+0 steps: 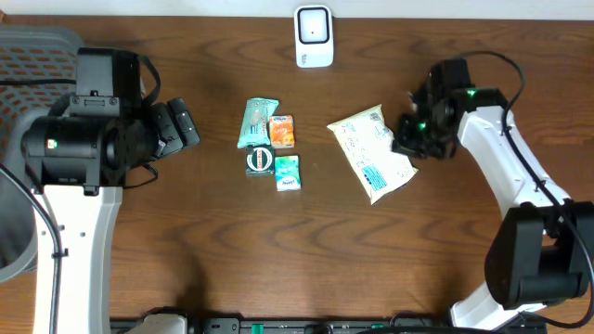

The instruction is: Scan the item barcode

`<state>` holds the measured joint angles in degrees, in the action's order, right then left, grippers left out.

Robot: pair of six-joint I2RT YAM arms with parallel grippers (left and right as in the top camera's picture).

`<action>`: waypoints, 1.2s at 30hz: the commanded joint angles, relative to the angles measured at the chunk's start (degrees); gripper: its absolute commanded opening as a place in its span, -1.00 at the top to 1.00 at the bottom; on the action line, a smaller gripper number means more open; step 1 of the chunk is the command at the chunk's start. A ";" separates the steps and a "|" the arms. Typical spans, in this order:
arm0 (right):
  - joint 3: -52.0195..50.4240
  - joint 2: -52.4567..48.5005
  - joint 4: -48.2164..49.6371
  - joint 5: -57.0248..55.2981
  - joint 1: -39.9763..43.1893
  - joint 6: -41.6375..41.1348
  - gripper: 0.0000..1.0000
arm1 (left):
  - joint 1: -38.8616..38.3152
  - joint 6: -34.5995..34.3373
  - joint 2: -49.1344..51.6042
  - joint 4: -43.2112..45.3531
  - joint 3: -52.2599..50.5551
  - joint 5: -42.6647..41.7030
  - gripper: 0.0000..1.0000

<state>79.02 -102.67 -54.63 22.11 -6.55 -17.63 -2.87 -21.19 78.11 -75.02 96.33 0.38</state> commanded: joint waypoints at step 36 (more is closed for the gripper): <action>1.84 0.37 4.17 -4.24 9.29 2.34 0.95 | 0.17 -0.68 -0.26 -0.22 0.13 0.72 -0.96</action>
<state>77.19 -102.72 -50.06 2.70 1.83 -20.47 -2.87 -21.19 78.11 -75.05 96.33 0.36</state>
